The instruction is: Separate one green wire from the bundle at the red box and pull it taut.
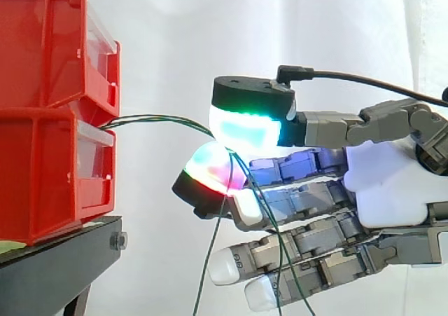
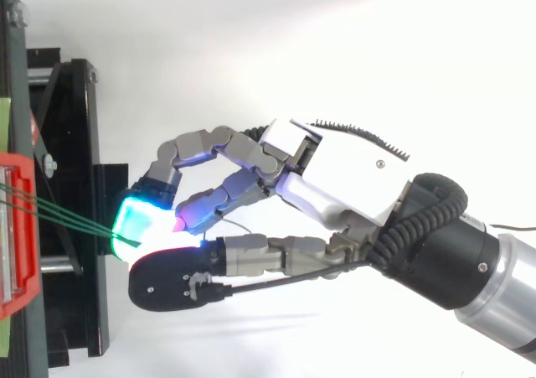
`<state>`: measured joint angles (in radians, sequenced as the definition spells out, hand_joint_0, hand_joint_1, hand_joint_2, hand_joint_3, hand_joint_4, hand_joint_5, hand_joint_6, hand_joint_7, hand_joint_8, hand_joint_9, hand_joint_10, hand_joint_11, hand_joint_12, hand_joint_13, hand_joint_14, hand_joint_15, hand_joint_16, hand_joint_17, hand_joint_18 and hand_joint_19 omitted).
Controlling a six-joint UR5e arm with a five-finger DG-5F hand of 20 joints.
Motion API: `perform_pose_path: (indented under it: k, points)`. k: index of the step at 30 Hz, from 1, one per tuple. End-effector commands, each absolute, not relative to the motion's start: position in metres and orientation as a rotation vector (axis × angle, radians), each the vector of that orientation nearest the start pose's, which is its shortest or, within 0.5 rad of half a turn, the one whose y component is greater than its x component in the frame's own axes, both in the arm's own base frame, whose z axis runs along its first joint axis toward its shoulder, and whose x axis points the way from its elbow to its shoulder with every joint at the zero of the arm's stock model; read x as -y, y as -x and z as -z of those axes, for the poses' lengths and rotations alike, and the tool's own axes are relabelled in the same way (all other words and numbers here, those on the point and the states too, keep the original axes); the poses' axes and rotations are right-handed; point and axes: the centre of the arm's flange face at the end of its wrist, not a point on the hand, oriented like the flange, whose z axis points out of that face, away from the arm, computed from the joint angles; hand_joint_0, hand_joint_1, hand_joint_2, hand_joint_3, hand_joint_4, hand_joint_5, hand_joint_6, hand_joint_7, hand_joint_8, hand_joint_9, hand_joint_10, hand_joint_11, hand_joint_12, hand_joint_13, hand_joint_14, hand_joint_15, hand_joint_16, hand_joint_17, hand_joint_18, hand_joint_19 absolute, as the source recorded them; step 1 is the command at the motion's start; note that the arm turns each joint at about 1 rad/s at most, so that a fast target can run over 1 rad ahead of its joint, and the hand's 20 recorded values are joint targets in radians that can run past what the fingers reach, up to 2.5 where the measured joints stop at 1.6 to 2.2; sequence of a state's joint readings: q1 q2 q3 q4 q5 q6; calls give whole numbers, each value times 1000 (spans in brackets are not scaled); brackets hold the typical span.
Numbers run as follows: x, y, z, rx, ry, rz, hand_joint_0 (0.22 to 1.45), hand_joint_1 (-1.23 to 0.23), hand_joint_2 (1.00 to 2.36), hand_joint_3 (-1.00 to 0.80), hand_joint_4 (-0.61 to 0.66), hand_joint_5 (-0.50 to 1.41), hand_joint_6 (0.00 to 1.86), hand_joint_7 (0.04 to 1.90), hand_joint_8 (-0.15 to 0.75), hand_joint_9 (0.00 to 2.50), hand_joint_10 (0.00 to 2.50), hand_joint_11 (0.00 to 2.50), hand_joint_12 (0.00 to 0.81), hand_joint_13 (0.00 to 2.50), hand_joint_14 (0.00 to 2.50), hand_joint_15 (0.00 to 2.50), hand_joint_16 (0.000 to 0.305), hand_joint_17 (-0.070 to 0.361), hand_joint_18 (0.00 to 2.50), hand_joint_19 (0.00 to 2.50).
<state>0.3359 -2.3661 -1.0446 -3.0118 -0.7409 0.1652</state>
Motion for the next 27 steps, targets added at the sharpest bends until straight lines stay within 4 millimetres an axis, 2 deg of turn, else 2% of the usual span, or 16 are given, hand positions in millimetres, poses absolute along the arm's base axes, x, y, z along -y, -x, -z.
perform_pose_path:
  k: [1,5,10,16,18,24,27]
  points:
    - [-47,-761,-248,-840,-1521,-850,734,-889,1015,-315,-54,-215,908,964,248,1028,20,829,360,808,14,371,46,104,774,332]
    - [-47,-761,-248,-837,-1523,-853,762,-897,1009,-398,-32,-212,906,1000,243,1032,21,828,358,809,13,363,45,102,771,330]
    - [-46,-762,-249,-834,-1524,-854,738,-894,1009,-393,5,-211,904,1031,242,1046,21,831,355,815,15,365,45,101,784,335]
    - [-46,-761,-247,-836,-1526,-852,645,-815,1006,-424,71,-207,887,1150,252,1080,21,809,363,840,14,373,46,103,795,354]
    - [-46,-761,-247,-836,-1526,-852,623,-749,1007,-417,71,-193,869,1048,261,1103,22,811,362,840,14,378,46,104,797,366]
    - [-45,-761,-247,-835,-1526,-850,607,-718,1009,-392,72,-180,846,1094,256,1141,21,792,368,852,14,378,47,105,803,371]
    - [-45,-761,-247,-835,-1526,-850,597,-645,1011,-344,77,-168,825,1111,259,1165,23,789,366,855,14,381,47,105,801,372]
